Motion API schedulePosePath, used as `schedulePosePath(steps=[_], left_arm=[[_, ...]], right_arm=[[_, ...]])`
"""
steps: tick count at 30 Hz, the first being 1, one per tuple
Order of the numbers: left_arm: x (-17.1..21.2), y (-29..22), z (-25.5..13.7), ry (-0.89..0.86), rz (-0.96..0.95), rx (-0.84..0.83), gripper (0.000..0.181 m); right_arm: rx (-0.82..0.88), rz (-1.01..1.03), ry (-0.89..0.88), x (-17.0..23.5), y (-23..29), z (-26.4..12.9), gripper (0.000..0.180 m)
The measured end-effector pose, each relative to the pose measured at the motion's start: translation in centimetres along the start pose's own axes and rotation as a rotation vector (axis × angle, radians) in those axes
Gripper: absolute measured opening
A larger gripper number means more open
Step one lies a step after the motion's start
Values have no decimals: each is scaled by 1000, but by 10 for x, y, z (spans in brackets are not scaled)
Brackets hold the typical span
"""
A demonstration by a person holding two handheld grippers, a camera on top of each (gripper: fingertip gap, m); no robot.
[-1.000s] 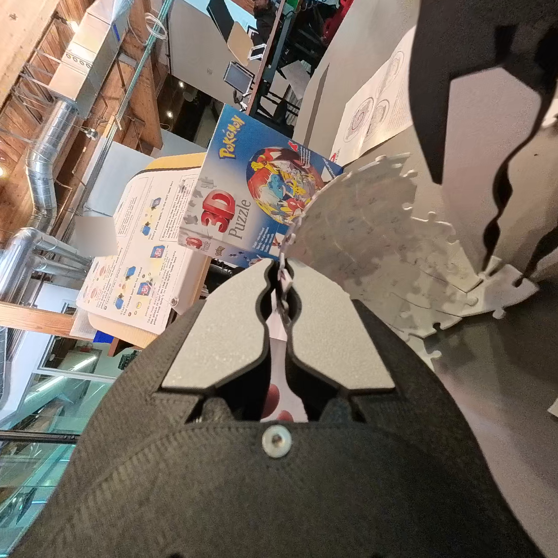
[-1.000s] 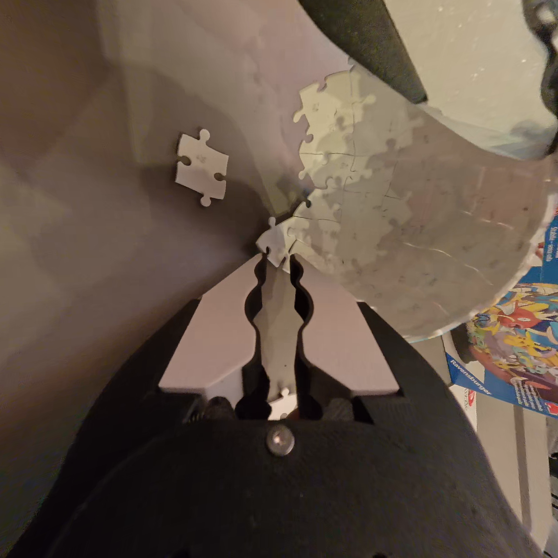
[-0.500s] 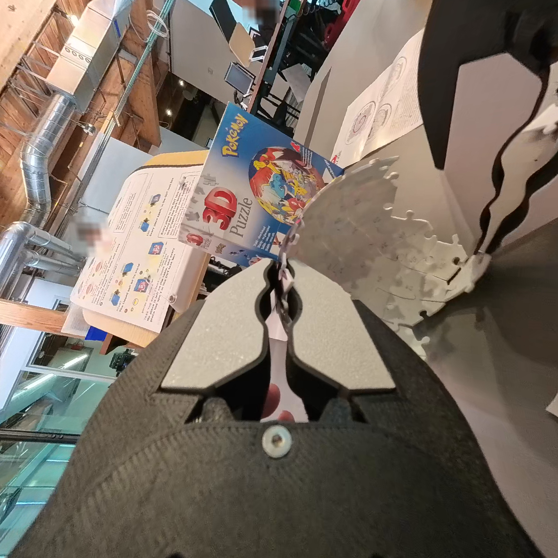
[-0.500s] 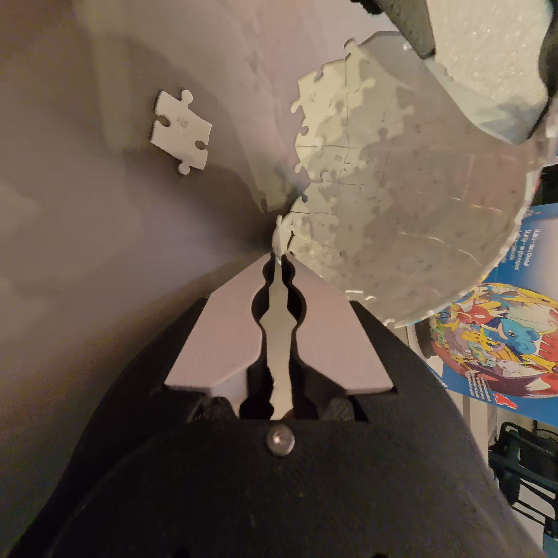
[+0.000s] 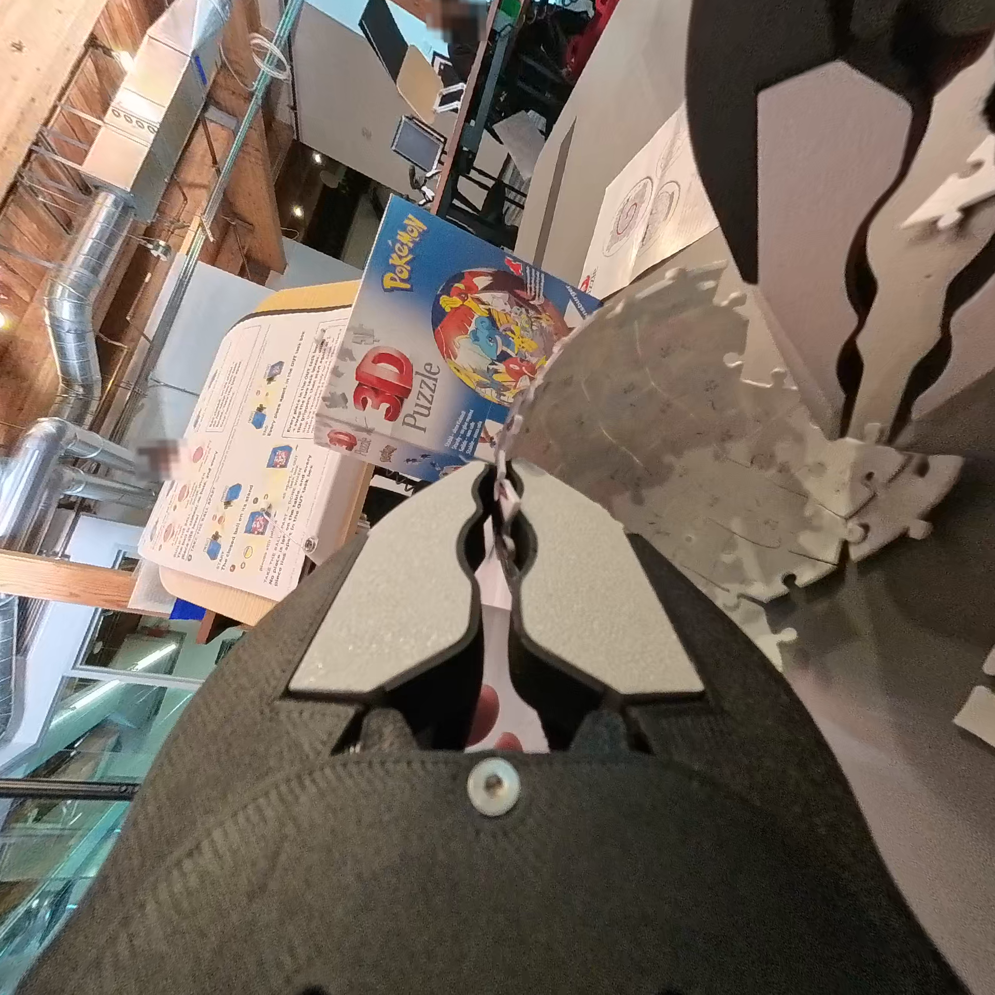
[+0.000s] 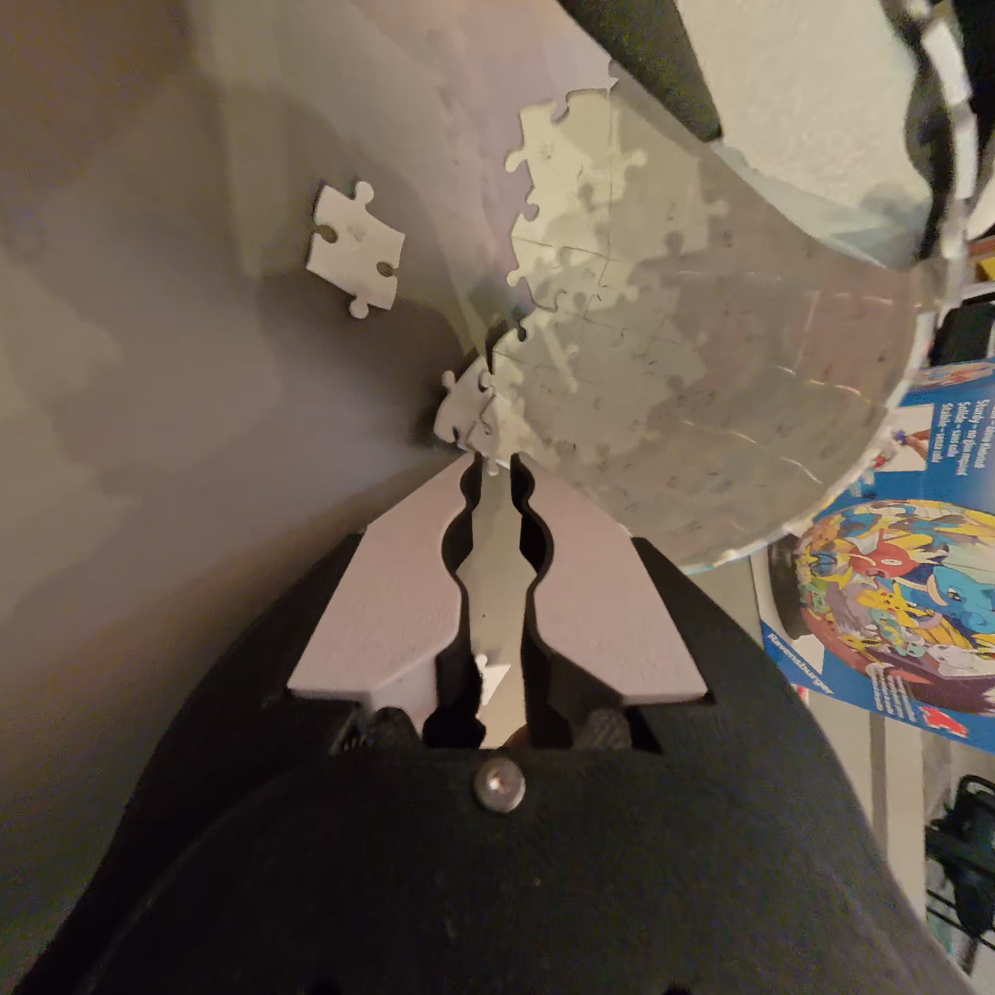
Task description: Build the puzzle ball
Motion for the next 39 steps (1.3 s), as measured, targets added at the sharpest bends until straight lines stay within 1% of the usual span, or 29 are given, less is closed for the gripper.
schedulePosePath(steps=[2,7,10,13,20,25,28,32,39], left_arm=[[0,0,0,4,-1,0,3],[0,-1,1,26,-7,-8,3],[-1,-1,1,26,-4,-9,3],[-3,-2,1,29,-3,-10,3],[-4,-3,1,44,-4,-15,3],[-3,-4,0,27,5,-15,3],[-3,-4,0,20,10,-16,3],[-3,-4,0,19,15,-13,3],[-4,-4,-1,15,25,-11,3]], right_arm=[[9,-5,-7,0,-2,-2,8],[-42,23,-50,-6,2,-9,8],[-58,35,-44,-7,5,-7,10],[-81,50,-65,-11,9,-7,9],[-94,64,-40,-12,14,0,6],[-80,77,-53,-13,11,-3,9],[-66,126,-49,-11,5,-4,17],[-94,174,-10,-7,5,3,13],[-198,336,-12,-5,3,5,7]])
Point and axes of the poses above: each gripper's, where its closed fingertips meet, z out along the fingers, x out of its underside, y = z × x across the jaws, the point moved 6 cm from there along -z, back along the fingers, and after that the axes turned 8 degrees about y, right-handed, at the moved point
